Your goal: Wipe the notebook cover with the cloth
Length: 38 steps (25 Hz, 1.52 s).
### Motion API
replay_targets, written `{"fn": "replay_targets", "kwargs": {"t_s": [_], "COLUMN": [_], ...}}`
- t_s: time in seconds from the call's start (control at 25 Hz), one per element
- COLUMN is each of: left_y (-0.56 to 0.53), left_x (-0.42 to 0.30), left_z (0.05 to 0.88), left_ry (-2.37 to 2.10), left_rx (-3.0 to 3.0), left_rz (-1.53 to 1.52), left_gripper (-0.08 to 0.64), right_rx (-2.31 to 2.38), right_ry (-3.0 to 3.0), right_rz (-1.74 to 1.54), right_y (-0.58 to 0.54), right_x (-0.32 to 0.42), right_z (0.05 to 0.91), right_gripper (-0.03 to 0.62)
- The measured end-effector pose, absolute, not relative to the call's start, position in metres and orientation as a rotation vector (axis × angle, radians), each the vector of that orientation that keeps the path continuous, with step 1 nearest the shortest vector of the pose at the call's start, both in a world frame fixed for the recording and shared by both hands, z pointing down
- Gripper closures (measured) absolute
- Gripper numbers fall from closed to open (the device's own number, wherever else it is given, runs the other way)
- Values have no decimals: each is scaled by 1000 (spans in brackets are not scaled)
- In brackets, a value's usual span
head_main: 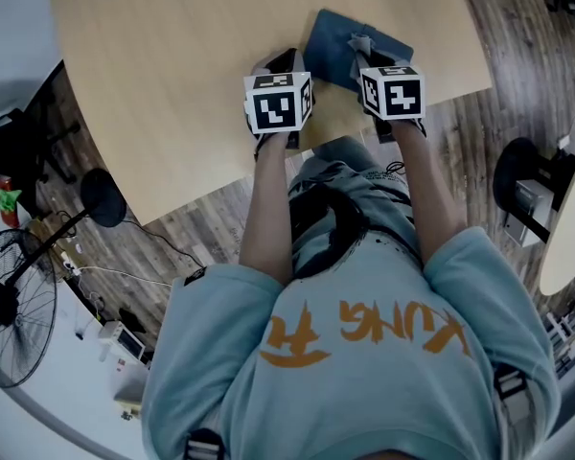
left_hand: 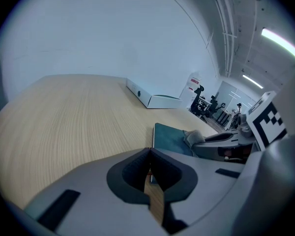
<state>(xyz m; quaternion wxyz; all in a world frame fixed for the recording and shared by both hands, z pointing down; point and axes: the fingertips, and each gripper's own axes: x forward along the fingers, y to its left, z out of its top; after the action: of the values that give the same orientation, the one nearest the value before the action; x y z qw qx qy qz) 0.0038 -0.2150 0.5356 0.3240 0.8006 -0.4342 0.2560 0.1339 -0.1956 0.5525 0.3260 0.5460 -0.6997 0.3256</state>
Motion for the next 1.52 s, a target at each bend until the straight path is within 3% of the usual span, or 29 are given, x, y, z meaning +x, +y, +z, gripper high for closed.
{"fn": "replay_targets", "kwargs": {"t_s": [1.2, 1.52], "left_y": [-194, -214], "left_x": [64, 47], "left_z": [523, 527], "left_ry": [-929, -958], "left_rx": [2269, 2246], "left_rz": [757, 775], "left_gripper": [543, 542], "right_rx": [1710, 1813], "right_ry": [-1597, -1673], "right_rz": [959, 937], "right_y": [-140, -188], "right_x": [219, 219], "right_z": [544, 507], "right_gripper": [560, 560]}}
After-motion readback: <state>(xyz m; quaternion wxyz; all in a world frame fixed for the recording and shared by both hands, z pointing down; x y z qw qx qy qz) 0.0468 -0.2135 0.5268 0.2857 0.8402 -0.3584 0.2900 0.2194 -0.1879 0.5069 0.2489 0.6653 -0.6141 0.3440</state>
